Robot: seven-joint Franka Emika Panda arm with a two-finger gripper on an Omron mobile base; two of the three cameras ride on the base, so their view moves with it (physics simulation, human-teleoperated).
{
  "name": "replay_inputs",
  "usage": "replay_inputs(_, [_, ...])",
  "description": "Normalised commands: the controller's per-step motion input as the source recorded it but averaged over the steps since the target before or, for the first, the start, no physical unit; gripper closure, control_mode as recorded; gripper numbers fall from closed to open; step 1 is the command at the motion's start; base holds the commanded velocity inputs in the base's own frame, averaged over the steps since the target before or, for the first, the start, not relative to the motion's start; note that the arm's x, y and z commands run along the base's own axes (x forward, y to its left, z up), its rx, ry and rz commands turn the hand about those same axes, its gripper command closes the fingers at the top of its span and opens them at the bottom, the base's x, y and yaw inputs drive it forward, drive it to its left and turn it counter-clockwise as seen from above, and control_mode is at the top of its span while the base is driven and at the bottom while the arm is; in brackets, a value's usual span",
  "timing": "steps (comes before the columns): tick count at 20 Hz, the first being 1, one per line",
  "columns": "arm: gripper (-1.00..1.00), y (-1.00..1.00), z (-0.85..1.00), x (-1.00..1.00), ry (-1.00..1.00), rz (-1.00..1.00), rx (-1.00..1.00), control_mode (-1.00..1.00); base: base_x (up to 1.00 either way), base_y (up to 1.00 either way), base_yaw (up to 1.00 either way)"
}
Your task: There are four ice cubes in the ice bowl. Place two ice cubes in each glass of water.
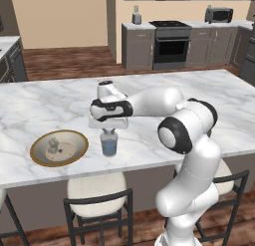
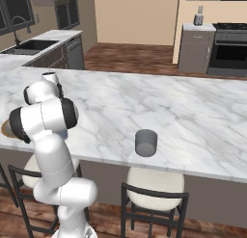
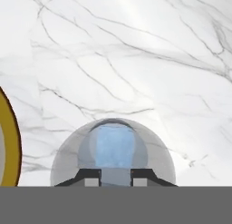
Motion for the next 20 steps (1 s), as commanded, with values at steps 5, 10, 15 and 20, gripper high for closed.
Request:
replay_inputs(5, [1.0, 0.0, -0.21, 0.0, -0.04, 0.0, 0.0, -1.0, 0.0, 0.0, 0.0])
replay_inputs(10, [1.0, 0.0, -0.18, 0.0, -0.03, 0.0, 0.0, -1.0, 0.0, 0.0, 0.0])
replay_inputs(15, [1.0, 0.0, -0.01, 0.0, -0.06, 0.0, 0.0, -1.0, 0.0, 0.0, 0.0])
replay_inputs(20, [-1.0, 0.0, 0.0, 0.0, -0.06, 0.0, 0.0, -1.0, 0.0, 0.0, 0.0])
